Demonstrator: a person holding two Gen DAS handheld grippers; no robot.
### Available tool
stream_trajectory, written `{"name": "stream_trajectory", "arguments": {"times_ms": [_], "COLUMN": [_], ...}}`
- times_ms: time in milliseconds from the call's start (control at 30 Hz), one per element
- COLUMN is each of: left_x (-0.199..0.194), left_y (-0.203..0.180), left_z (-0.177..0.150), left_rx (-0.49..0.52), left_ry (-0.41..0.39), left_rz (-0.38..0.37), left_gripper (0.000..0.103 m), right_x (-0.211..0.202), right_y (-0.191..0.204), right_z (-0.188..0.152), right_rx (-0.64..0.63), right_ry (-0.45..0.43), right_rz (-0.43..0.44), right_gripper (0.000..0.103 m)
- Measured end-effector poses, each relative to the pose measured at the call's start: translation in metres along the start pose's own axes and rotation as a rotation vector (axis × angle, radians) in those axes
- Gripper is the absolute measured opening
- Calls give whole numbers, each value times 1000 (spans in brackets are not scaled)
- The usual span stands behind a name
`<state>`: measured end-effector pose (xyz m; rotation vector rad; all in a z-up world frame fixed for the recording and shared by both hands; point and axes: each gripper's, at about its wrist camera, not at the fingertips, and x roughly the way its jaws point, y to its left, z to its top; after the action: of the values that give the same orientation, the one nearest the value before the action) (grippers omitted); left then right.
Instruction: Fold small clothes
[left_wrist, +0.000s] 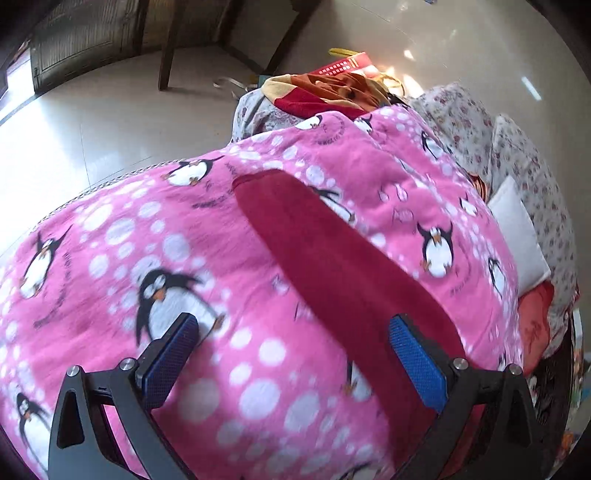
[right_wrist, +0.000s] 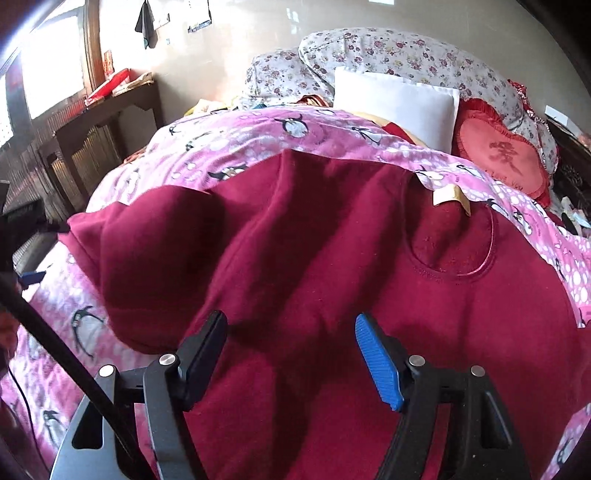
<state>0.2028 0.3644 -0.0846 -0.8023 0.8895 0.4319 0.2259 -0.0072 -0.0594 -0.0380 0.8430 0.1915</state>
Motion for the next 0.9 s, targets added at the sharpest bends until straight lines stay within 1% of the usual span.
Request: {"name": "stream_trajectory", "arguments": {"times_ms": [33, 67, 100, 133, 167, 200, 233, 267, 300, 333, 367, 400, 433, 467, 500, 567, 633, 667, 700, 767, 800, 833, 867, 900], "left_x": [3, 7, 9, 14, 16, 18, 13, 2, -9, -28, -51, -66, -92, -112, -139, -170, -198, -206, -213, -212, -205, -196, -186, -169], "left_y": [-1, -4, -5, -9, -11, -15, -17, -21, -24, -29, -36, -42, -52, -59, -71, -89, -118, -129, -148, -175, -196, -210, -224, -245], "left_z": [3, 6, 8, 10, 11, 11, 10, 9, 7, 6, 4, 4, 3, 1, -1, -8, -32, -44, -69, -106, -134, -152, -169, -200], "left_rx": [-7, -10, -7, 4, 17, 41, 49, 68, 88, 116, 144, 165, 202, 230, 267, 310, 400, 440, 507, 595, 655, 688, 723, 782], "left_ry": [-11, -26, -35, -43, -38, 4, 9, -15, -31, -63, -109, -144, -208, -252, -302, -346, -391, -409, -428, -426, -398, -363, -323, -262], "left_rz": [1, -4, -8, -16, -9, -26, -45, -53, -64, -86, -99, -101, -108, -119, -144, -181, -197, -206, -222, -240, -268, -290, -307, -331], "left_gripper": [103, 103, 102, 81, 34, 20, 17, 8, 8, 8, 8, 8, 8, 8, 8, 8, 8, 8, 8, 8, 8, 8, 8, 8], "right_x": [3, 6, 10, 13, 16, 17, 15, 9, 5, -2, -10, -17, -24, -33, -40, -56, -66, -74, -79, -91, -97, -100, -106, -110], "right_y": [-1, -1, -2, -1, -1, -2, -3, -7, -9, -12, -18, -22, -27, -34, -39, -56, -70, -82, -88, -110, -121, -130, -142, -152], "right_z": [-1, -1, -2, -3, -4, -5, -6, -5, -5, -4, -3, -2, -1, -1, -2, -4, -8, -11, -13, -20, -23, -25, -30, -34], "right_rx": [3, 4, 3, -1, -7, -9, -9, -2, 4, 12, 20, 23, 25, 27, 30, 49, 75, 95, 107, 147, 164, 177, 195, 207], "right_ry": [5, 11, 18, 26, 41, 49, 47, 38, 31, 21, 9, -2, -12, -22, -29, -45, -54, -58, -62, -76, -79, -80, -82, -83], "right_rz": [0, 2, 8, 12, 12, 18, 22, 31, 32, 32, 28, 22, 12, 1, -6, -20, -27, -32, -36, -60, -75, -87, -104, -114], "right_gripper": [76, 73, 58, 45, 41, 38, 38, 38, 38, 38, 38, 38, 38, 38, 38, 39, 41, 42, 43, 50, 56, 58, 58, 58]}}
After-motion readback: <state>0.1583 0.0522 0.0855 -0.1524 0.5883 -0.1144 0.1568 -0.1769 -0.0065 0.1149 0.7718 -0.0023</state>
